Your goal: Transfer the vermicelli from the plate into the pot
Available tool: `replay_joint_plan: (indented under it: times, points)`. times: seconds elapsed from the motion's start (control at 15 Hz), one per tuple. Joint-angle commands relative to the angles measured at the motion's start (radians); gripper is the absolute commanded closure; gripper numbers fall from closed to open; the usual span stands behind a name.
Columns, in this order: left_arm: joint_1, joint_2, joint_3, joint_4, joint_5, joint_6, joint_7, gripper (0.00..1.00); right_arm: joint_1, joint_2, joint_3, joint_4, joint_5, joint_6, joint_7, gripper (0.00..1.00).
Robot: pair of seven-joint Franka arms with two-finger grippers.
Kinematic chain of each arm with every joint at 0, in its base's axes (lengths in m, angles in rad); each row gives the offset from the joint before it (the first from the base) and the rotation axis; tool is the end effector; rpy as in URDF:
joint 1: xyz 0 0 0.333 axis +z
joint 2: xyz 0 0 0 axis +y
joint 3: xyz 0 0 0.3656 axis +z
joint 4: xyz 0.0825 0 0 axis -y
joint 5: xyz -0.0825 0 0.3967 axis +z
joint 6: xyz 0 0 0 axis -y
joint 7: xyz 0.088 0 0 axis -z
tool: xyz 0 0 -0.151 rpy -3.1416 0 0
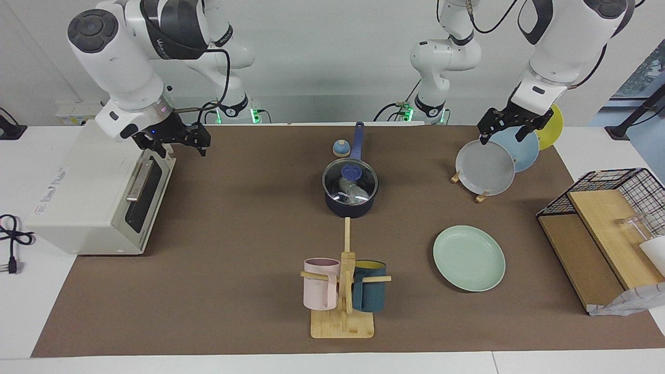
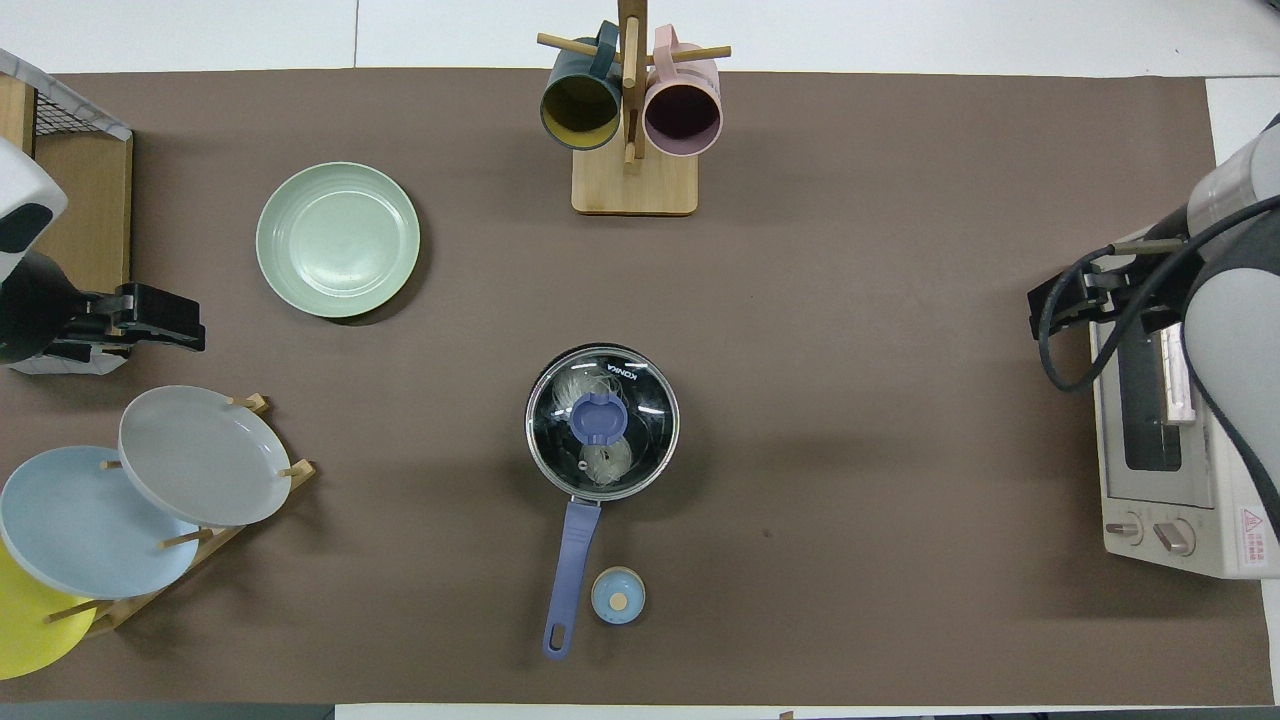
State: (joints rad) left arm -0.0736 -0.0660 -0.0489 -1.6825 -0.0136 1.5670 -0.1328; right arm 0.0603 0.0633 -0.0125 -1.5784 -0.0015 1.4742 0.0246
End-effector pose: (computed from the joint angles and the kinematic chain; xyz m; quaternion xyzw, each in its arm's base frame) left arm 0.5343 -0.0687 0.6123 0.9997 0.0054 -0.0252 0.0020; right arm 0.5680 0.0271 0.5833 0.9964 0.0115 -0.0836 0.0042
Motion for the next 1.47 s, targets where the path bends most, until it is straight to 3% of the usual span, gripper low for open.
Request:
replay_joint_plan:
  times: [0.0,0.4,0.8,1.4]
  points:
    - [0.015,-0.003,-0.014,0.006,0.02,-0.01,0.008,0.0,0.004,-0.1,-0.018,-0.147,-0.023,0.066,-0.046,0.0]
    - [0.015,-0.003,-0.014,0.006,0.018,-0.01,0.008,0.0,-0.013,-0.103,-0.041,-0.172,-0.029,0.113,-0.081,0.0]
    - [0.015,-0.003,-0.014,0.006,0.018,-0.01,0.008,0.0,-0.03,-0.051,-0.046,-0.103,-0.025,0.071,-0.081,0.0]
    - [0.015,-0.003,-0.014,0.006,0.02,-0.01,0.008,0.0,-0.033,-0.076,-0.04,-0.104,-0.009,0.086,-0.074,0.0]
